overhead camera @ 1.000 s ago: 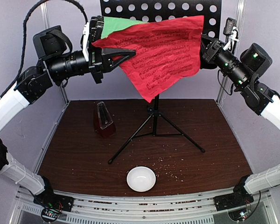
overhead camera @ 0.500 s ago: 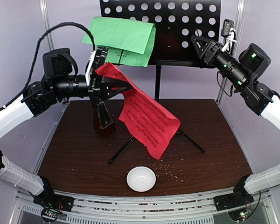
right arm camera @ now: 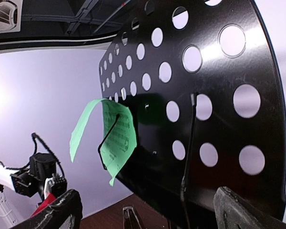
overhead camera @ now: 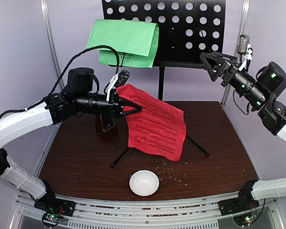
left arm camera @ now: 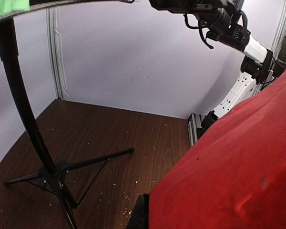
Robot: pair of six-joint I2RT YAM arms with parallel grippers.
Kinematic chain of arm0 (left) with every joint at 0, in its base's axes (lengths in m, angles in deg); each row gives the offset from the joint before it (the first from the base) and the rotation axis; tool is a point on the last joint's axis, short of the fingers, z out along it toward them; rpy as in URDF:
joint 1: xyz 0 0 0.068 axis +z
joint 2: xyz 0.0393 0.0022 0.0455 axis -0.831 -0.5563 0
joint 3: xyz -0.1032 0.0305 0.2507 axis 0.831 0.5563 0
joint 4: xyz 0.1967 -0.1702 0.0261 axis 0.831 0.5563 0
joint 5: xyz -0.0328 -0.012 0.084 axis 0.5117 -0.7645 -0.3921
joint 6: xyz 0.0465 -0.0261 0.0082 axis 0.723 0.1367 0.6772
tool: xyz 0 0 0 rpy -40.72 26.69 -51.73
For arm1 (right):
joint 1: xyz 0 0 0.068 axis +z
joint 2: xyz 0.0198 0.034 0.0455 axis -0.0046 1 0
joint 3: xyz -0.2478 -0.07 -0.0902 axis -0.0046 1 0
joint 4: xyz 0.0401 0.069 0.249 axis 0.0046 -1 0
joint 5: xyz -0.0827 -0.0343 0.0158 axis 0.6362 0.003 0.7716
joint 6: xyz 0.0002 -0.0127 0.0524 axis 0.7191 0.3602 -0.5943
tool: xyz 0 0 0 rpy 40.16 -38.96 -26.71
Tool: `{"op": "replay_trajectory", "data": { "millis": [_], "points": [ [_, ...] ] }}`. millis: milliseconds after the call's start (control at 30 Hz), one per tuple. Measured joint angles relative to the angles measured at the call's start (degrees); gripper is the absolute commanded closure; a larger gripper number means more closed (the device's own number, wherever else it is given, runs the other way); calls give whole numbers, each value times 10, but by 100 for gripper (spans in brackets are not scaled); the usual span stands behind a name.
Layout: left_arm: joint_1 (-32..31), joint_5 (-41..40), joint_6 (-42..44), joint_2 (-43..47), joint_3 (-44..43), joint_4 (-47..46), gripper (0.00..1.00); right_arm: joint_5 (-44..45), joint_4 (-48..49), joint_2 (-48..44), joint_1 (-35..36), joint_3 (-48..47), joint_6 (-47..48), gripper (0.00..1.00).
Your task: Pack up the instrument practice props
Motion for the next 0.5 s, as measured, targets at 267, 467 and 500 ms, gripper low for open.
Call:
{"op": "replay_trajectory", "data": {
  "millis": [267, 467, 500],
  "points": [
    [1, 16, -32, -21, 10, -13, 100, -75, 28, -111, 0, 156, 17, 0],
    [2, 20, -47, -30, 10, -28, 100, -148, 70, -128, 0, 272, -17, 0],
    [3, 21, -50, -31, 10, -29, 100, -155, 75, -130, 0, 286, -21, 0]
  ]
}}
